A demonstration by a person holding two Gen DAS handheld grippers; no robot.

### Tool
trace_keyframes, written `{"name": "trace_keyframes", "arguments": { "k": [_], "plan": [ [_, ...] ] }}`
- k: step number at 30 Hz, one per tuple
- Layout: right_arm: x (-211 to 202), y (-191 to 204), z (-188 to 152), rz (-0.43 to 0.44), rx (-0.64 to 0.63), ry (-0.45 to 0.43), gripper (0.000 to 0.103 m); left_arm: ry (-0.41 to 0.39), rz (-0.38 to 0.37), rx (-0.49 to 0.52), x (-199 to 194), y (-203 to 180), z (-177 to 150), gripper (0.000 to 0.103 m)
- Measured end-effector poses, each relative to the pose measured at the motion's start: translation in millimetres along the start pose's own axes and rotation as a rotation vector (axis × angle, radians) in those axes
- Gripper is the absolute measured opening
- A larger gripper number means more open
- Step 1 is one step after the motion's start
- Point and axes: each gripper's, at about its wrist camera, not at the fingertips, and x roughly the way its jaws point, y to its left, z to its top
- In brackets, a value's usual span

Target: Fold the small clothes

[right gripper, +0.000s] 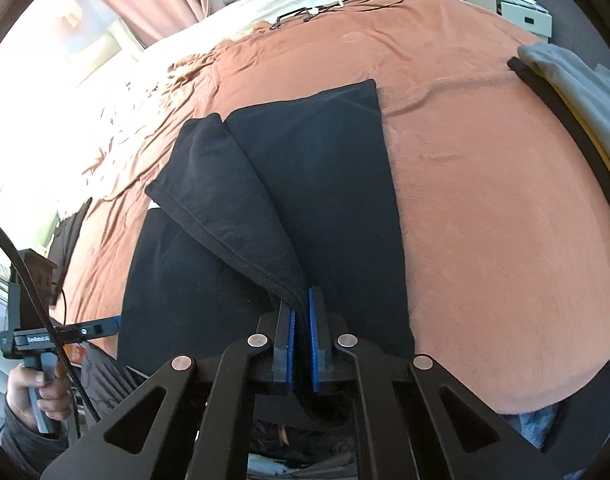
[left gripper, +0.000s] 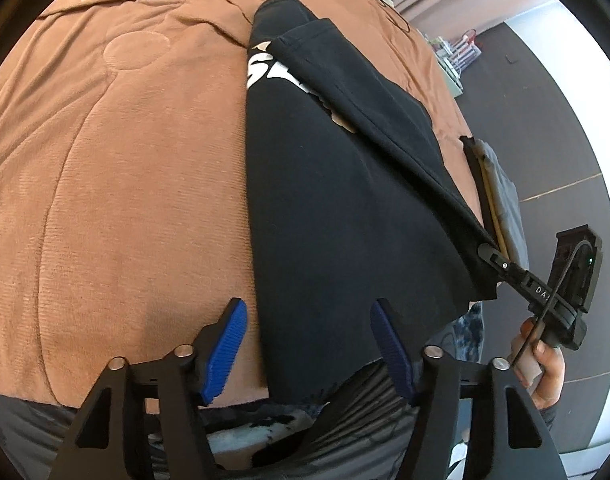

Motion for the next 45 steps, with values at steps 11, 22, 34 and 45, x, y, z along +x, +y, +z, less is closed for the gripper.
{"name": "trace_keyframes", "arguments": {
  "k": [11, 22, 34, 45],
  "plan": [
    [-15, -26, -17, 0.038, 0.078, -0.007, 0.002, -0.006, 0.035, 0.027, 3, -8, 0, 0.057],
    [-13, -39, -25, 0.075, 0.138, -0.004, 0.002, 0.020, 0.072, 0.036, 12, 0, 4, 0.020],
    [-12, -53, -35, 0.056, 0.154, 0.008, 0.002, 0.041, 0.043, 0.027, 3, 2, 9, 0.015],
    [-44, -16, -25, -0.021, -0.018, -0.061, 0.076, -0.044, 0.045, 0.007, -6, 2, 29, 0.037]
  ]
}}
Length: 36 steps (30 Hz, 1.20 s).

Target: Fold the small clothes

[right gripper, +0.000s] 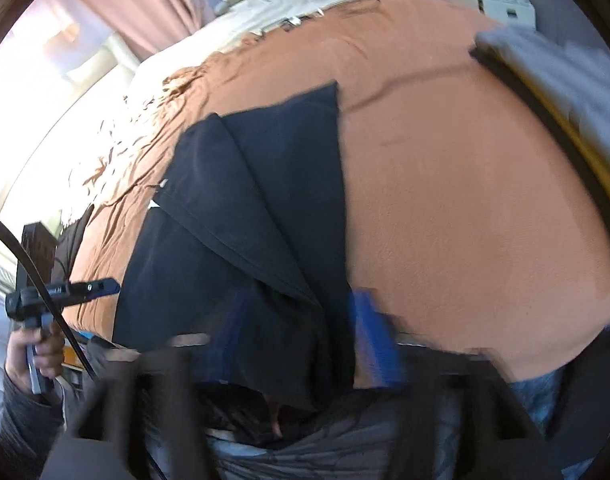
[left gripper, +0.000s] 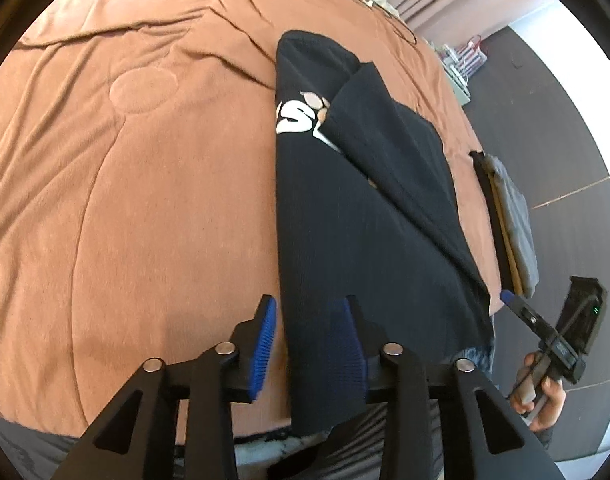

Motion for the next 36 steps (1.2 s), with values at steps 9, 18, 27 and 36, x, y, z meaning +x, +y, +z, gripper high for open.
{"name": "trace_keyframes", "arguments": {
  "k": [9, 18, 27, 36],
  "plan": [
    [42, 57, 23, -0.087, -0.166, 0.095, 0.076, -0.019, 0.016, 0.011, 16, -2, 15, 0.037],
    [95, 113, 43, -0.215, -0.329, 0.151, 0.076, -0.035, 0.027, 0.036, 24, 2, 34, 0.037],
    [144, 128, 59, -0.286, -0.404, 0.198, 0.076, -0.047, 0.011, 0.024, 34, 10, 56, 0.037],
    [186, 121, 84, -0.314, -0.375, 0.235, 0.076, -0.049, 0.002, 0.009, 43, 17, 60, 0.037]
  ]
}}
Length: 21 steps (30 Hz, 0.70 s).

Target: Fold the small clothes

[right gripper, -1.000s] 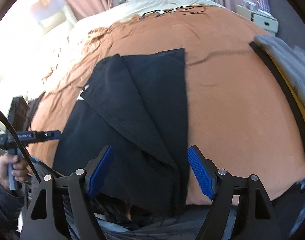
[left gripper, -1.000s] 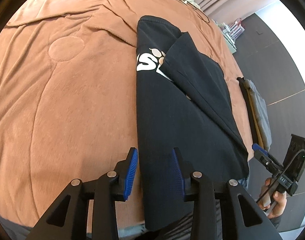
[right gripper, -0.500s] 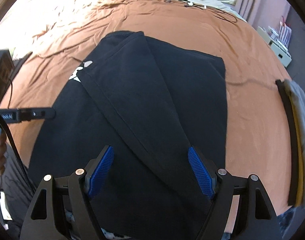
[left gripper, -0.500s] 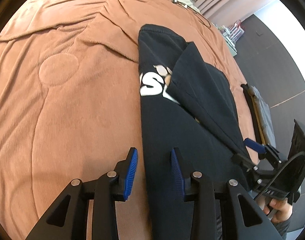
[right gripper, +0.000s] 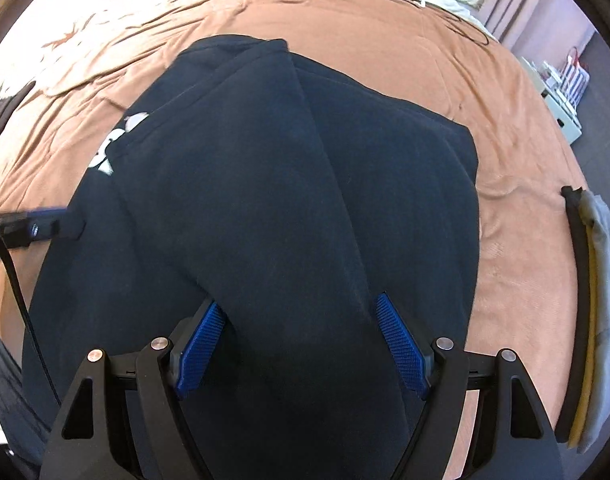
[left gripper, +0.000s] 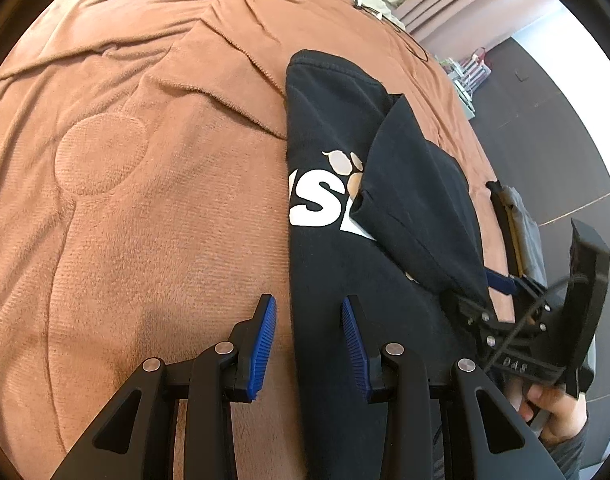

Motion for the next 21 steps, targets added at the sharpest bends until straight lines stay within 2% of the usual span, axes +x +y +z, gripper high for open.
{"name": "trace_keyframes", "arguments": {
  "k": [9, 21],
  "plan": [
    [19, -21, 22, 0.000, 0.031, -0.002, 0.076, 0.011, 0.023, 0.025, 4, -5, 3, 0.037],
    [31, -87, 36, -0.017, 0.150, -0.029, 0.076, 0.016, 0.051, 0.044, 10, -15, 5, 0.037]
  ]
}}
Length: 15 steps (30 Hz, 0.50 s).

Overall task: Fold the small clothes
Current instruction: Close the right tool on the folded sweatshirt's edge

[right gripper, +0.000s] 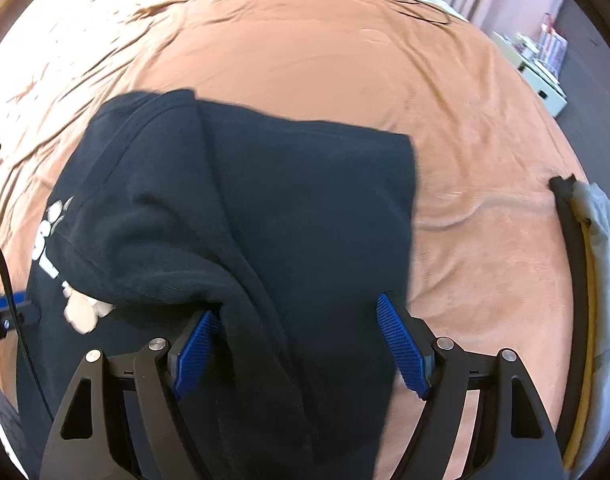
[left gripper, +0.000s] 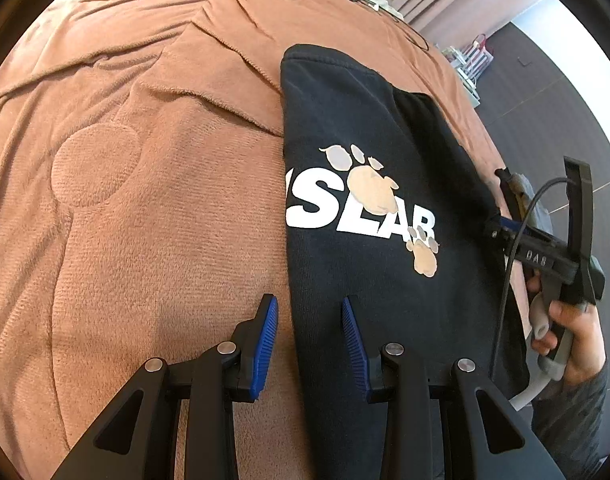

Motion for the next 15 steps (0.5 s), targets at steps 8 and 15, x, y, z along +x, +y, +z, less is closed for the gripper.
{"name": "trace_keyframes", "arguments": {
  "k": [8, 15],
  "plan": [
    [3, -41, 4, -0.024, 0.121, -0.032, 0.076, -0.001, 0.024, 0.007, 3, -9, -2, 0.037],
    [-9, -83, -10, 0.072, 0.252, -0.061, 0.076, -0.001, 0.036, -0.001, 4, -14, -1, 0.037]
  ]
}}
